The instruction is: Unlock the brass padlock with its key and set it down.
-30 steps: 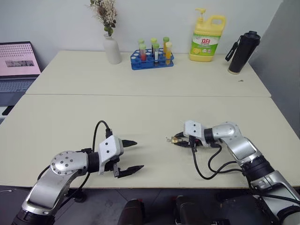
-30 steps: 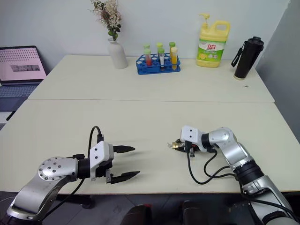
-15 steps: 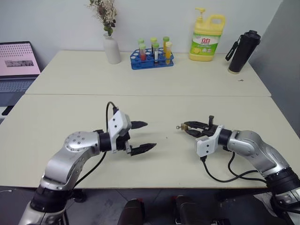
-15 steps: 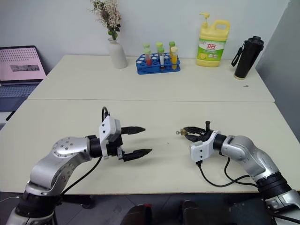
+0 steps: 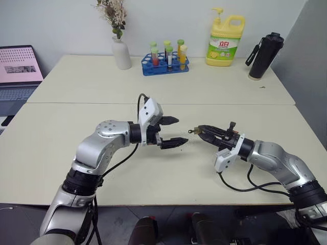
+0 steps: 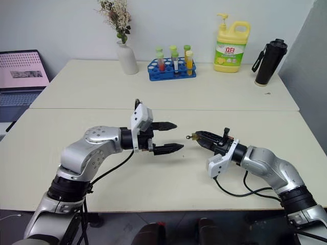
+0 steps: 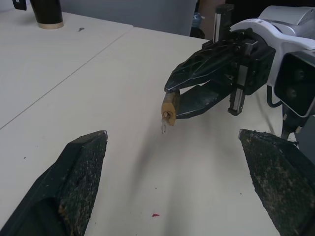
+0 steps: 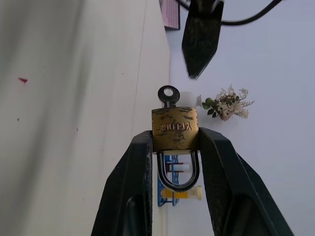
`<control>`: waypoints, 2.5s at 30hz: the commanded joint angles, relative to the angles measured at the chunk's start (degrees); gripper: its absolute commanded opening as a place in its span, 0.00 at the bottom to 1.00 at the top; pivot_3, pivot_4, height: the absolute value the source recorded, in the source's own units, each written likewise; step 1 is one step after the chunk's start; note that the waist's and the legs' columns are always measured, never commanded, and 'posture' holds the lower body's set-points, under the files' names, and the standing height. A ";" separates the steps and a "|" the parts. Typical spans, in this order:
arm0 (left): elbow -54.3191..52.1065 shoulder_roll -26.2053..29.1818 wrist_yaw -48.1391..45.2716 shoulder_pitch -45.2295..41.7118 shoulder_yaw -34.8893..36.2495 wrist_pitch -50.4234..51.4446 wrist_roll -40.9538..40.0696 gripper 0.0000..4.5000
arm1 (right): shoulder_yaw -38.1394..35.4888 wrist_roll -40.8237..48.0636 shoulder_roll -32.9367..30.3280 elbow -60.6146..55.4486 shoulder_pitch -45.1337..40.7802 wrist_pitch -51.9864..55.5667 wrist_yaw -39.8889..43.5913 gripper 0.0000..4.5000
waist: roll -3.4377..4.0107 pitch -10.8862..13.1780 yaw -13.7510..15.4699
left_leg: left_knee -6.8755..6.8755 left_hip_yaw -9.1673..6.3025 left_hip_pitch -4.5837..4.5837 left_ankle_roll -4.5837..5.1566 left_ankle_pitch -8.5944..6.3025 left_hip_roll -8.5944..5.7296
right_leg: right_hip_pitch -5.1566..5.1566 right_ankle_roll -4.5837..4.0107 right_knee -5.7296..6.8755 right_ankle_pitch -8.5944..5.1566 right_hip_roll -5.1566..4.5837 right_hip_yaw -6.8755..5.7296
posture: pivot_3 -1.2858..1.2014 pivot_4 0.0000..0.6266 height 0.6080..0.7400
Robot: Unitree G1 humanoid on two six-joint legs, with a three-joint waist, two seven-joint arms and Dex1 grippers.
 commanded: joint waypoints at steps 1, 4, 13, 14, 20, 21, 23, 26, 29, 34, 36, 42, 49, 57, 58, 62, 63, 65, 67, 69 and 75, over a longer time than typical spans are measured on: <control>0.82 -0.05 -1.72 -1.53 -0.37 -1.18 0.54 1.00 | -1.40 1.38 0.39 -2.17 -1.15 -1.20 -0.92 0.21 | 0.00 0.00 -0.10 | 0.00 0.01 0.00 0.00 0.00 0.00 | 0.00 0.00 0.00 0.00 0.00 0.02 | 0.52 0.24 1.00; 1.71 -0.27 -2.63 -1.92 -0.26 -0.56 0.18 1.00 | -1.47 1.48 0.61 -2.25 -1.40 -1.68 -0.95 0.21 | 0.00 0.00 -0.07 | 0.00 0.00 0.00 0.00 0.00 0.02 | 0.00 -0.01 0.00 0.01 0.00 0.01 | 0.52 0.24 1.00; 3.88 -1.98 -3.94 -3.30 -0.58 -0.57 0.48 0.80 | -1.39 2.58 1.10 -2.28 -1.55 -2.98 -0.43 0.21 | 0.00 0.00 0.03 | 0.03 0.00 -0.02 0.00 0.00 0.00 | 0.00 -0.02 0.00 0.01 -0.01 0.01 | 0.52 0.24 1.00; 3.97 -2.26 -3.88 -3.39 -0.62 -0.57 0.53 0.73 | -1.36 2.64 1.15 -2.34 -1.58 -2.96 -0.35 0.21 | 0.00 0.00 0.03 | 0.03 0.00 -0.02 0.00 0.00 0.00 | 0.00 -0.02 0.00 0.01 -0.01 0.01 | 0.52 0.24 1.00; 4.52 -2.80 -4.73 -3.54 -1.16 -1.17 1.30 0.28 | -1.32 3.55 1.21 -2.75 -1.27 -2.85 0.31 0.21 | 0.00 0.00 0.03 | 0.03 -0.01 -0.01 0.00 0.00 0.00 | 0.00 -0.02 0.01 0.01 -0.01 0.01 | 0.52 0.24 1.00; 4.52 -2.88 -4.74 -3.53 -1.20 -1.23 1.42 0.21 | -1.33 3.80 1.19 -2.82 -1.17 -2.74 0.54 0.21 | 0.00 0.00 0.03 | 0.03 -0.01 -0.01 0.00 0.00 0.00 | 0.00 -0.03 0.01 0.02 -0.01 0.01 | 0.52 0.24 1.00; 4.60 -3.10 -4.68 -3.54 -1.17 -1.37 1.60 0.06 | -1.36 4.09 1.19 -2.93 -1.09 -2.70 0.84 0.21 | 0.00 0.00 0.03 | 0.03 -0.01 -0.02 0.00 0.00 0.00 | 0.00 -0.03 0.01 0.02 -0.01 0.01 | 0.52 0.24 1.00; 4.86 -3.33 -4.58 -3.56 -1.16 -1.80 2.09 0.00 | -1.40 4.46 1.20 -3.10 -0.99 -2.72 1.26 0.21 | 0.00 0.00 0.03 | 0.03 -0.01 -0.02 0.00 0.00 0.00 | 0.00 -0.03 0.02 0.02 -0.01 0.00 | 0.52 0.24 1.00; 4.98 -3.45 -4.51 -3.60 -1.04 -2.00 2.41 0.00 | -1.40 4.81 1.19 -3.19 -0.87 -2.60 1.73 0.21 | 0.00 0.00 0.03 | 0.04 -0.01 -0.01 0.00 0.00 0.00 | 0.00 -0.03 0.02 0.02 -0.01 0.01 | 0.52 0.24 1.00; 5.03 -3.14 -4.84 -3.46 -2.02 -6.34 5.33 0.00 | -1.15 5.58 1.28 -3.11 -0.84 -2.43 2.77 0.21 | 0.00 0.00 0.03 | 0.04 -0.01 -0.01 0.00 0.00 0.00 | 0.00 -0.04 0.02 0.02 0.00 0.01 | 0.52 0.24 1.00; 5.12 -2.63 -5.31 -3.02 -3.29 -12.15 8.57 0.00 | -1.08 5.96 1.31 -3.13 -0.79 -2.35 3.07 0.21 | 0.00 0.00 0.04 | 0.04 0.00 -0.01 0.00 0.00 0.00 | 0.00 -0.05 0.02 0.03 -0.01 0.02 | 0.52 0.24 1.00; 8.27 -1.25 -5.62 -1.89 -6.32 -34.65 19.04 0.00 | -1.18 6.89 1.81 -3.31 -0.54 -1.76 3.78 0.21 | 0.00 0.00 0.04 | 0.04 0.03 -0.01 0.00 0.00 0.00 | 0.00 -0.27 0.02 0.16 -0.01 0.03 | 0.52 0.24 1.00; 10.84 -2.32 -5.76 -1.67 -5.34 -37.87 18.86 0.00 | -1.17 6.90 2.42 -3.00 -0.75 -1.51 4.24 0.21 | 0.00 0.00 0.06 | 0.04 0.04 -0.01 0.01 0.00 0.00 | 0.00 -0.27 0.02 0.16 0.00 0.03 | 0.52 0.24 1.00; 12.73 -2.39 -4.96 -2.03 -5.62 -44.70 21.42 0.00 | -1.15 7.13 2.75 -2.98 -0.81 -1.32 4.45 0.21 | 0.00 0.00 0.05 | 0.04 0.04 -0.01 0.01 0.00 0.00 | 0.00 -0.27 0.02 0.16 0.00 0.03 | 0.52 0.24 1.00; 12.78 -2.72 -4.67 -1.99 -5.39 -44.36 21.17 0.00 | -1.13 7.16 2.80 -2.96 -0.83 -1.27 4.48 0.21 | 0.00 0.00 0.05 | 0.04 0.04 -0.01 0.01 0.00 0.00 | 0.00 -0.27 0.02 0.16 0.00 0.02 | 0.52 0.24 1.00; 13.65 -3.05 -4.01 -1.91 -5.30 -45.98 21.89 0.00 | -1.12 7.17 2.81 -2.96 -0.81 -1.30 4.53 0.21 | 0.00 0.00 0.05 | 0.04 0.04 -0.01 0.01 0.00 0.00 | 0.00 -0.27 0.02 0.16 0.00 0.02 | 0.52 0.24 1.00; 13.83 -3.13 -3.85 -1.91 -5.26 -45.98 21.96 0.00 | -1.10 7.11 2.78 -2.96 -0.82 -1.37 4.53 0.21 | 0.00 0.00 0.05 | 0.04 0.04 -0.01 0.01 0.00 0.00 | 0.00 -0.27 0.02 0.16 0.00 0.02 | 0.52 0.24 1.00; 13.40 -3.61 -3.87 -1.81 -4.88 -42.67 20.45 0.00 | -1.08 7.04 2.70 -2.94 -0.80 -1.49 4.53 0.21 | 0.00 0.00 0.05 | 0.04 0.04 -0.01 0.01 0.00 0.00 | 0.00 -0.27 0.02 0.16 0.00 0.02 | 0.52 0.24 1.00; 11.97 -3.90 -5.67 -1.79 -4.49 -36.53 17.01 0.00 | -1.14 7.27 2.69 -2.94 -0.76 -1.42 4.65 0.21 | 0.00 0.00 0.06 | 0.05 0.03 -0.02 0.01 0.00 0.00 | 0.00 -0.27 0.03 0.16 0.00 0.02 | 0.52 0.24 1.00; 10.77 -4.03 -6.06 -2.13 -3.61 -29.80 14.21 0.04 | -1.18 7.21 2.61 -2.91 -0.78 -1.52 4.61 0.21 | 0.00 0.00 0.03 | 0.06 0.03 -0.02 0.01 0.00 0.00 | 0.00 -0.24 0.03 0.15 0.01 0.01 | 0.52 0.24 1.00; 7.25 -0.90 -8.85 -2.84 -1.30 -10.43 5.87 0.41 | -1.17 7.76 2.51 -2.73 -0.60 -2.25 4.93 0.21 | 0.00 0.00 -0.04 | 0.06 -0.02 -0.01 0.01 0.00 0.02 | 0.00 -0.05 0.05 0.03 0.05 -0.02 | 0.52 0.24 1.00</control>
